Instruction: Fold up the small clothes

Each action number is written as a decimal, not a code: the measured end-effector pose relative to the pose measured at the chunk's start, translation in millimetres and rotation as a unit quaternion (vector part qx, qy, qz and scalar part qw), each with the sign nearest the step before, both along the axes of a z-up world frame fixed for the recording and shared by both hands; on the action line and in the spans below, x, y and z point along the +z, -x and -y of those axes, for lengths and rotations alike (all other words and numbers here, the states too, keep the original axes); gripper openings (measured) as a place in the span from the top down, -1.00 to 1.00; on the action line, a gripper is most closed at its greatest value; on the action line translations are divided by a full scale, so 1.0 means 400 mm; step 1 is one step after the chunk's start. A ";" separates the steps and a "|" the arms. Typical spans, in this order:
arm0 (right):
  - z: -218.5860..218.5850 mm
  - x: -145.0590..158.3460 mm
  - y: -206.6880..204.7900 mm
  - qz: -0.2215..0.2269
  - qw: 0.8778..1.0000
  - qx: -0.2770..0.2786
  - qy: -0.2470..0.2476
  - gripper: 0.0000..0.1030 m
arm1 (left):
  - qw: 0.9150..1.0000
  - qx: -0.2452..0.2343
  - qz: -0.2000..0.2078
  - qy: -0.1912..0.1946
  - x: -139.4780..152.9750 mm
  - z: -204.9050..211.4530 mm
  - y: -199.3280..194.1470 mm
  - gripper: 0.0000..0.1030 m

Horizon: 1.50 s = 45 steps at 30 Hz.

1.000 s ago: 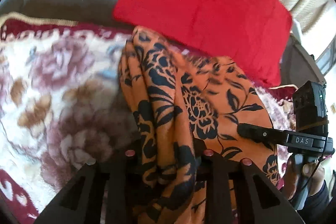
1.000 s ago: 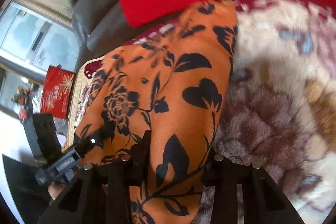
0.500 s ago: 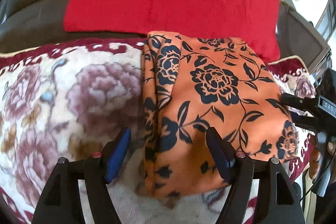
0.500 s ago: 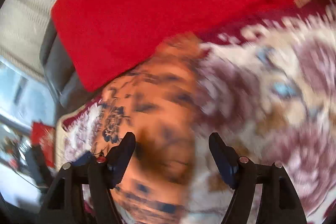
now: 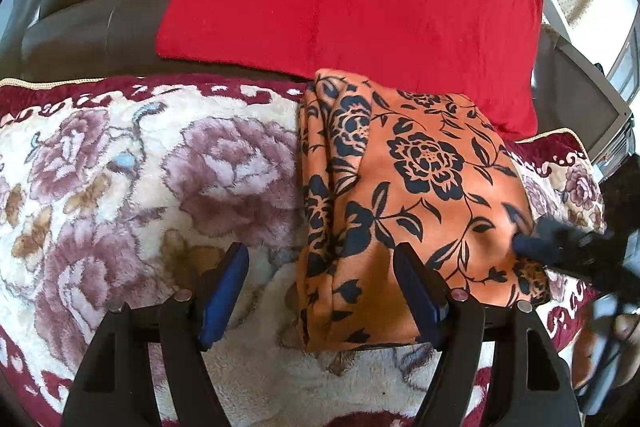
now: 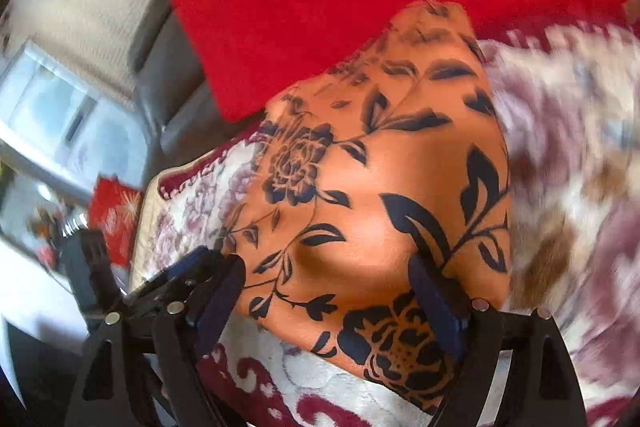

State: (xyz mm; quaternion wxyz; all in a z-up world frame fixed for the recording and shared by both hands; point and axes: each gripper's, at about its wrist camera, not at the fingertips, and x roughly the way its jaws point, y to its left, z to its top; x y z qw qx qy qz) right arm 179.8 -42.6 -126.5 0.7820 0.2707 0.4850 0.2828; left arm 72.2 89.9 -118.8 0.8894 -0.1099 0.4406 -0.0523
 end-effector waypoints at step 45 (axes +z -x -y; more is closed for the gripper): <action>0.014 0.093 -0.122 0.022 0.998 -0.018 -0.050 -0.56 | 0.995 -0.037 0.008 0.087 0.031 0.024 -0.080 -0.43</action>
